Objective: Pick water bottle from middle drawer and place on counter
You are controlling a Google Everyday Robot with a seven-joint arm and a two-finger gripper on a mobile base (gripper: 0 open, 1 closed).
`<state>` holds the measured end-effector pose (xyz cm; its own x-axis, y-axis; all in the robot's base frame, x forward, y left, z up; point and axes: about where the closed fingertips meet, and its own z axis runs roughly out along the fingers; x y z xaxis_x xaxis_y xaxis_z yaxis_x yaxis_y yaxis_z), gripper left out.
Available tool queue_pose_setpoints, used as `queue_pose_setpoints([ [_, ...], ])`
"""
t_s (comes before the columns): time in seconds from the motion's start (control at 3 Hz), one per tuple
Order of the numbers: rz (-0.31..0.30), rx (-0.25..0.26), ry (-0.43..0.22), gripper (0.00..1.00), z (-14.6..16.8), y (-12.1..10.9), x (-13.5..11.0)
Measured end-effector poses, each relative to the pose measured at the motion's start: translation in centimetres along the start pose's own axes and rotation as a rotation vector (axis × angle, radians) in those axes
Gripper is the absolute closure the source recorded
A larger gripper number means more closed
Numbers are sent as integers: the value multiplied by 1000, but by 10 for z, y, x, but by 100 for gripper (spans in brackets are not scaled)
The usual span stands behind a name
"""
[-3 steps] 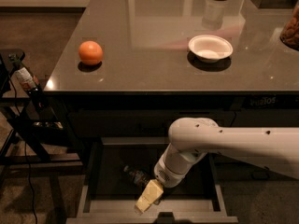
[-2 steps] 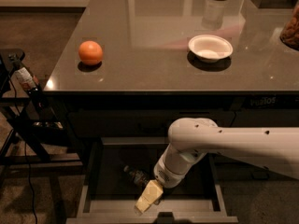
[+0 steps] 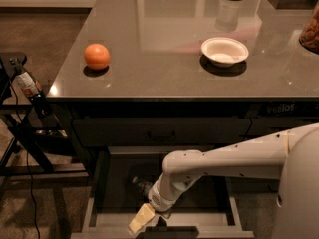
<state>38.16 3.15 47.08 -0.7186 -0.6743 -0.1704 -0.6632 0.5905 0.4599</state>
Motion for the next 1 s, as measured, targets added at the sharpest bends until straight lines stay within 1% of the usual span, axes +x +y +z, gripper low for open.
queue_pose_setpoints([
  [0.33,1,-3,-1,0,2,0,0],
  [0.67,18,44,-35,0,3,-8,-3],
  [1.0,35,150,-100,0,1,-45,-17],
])
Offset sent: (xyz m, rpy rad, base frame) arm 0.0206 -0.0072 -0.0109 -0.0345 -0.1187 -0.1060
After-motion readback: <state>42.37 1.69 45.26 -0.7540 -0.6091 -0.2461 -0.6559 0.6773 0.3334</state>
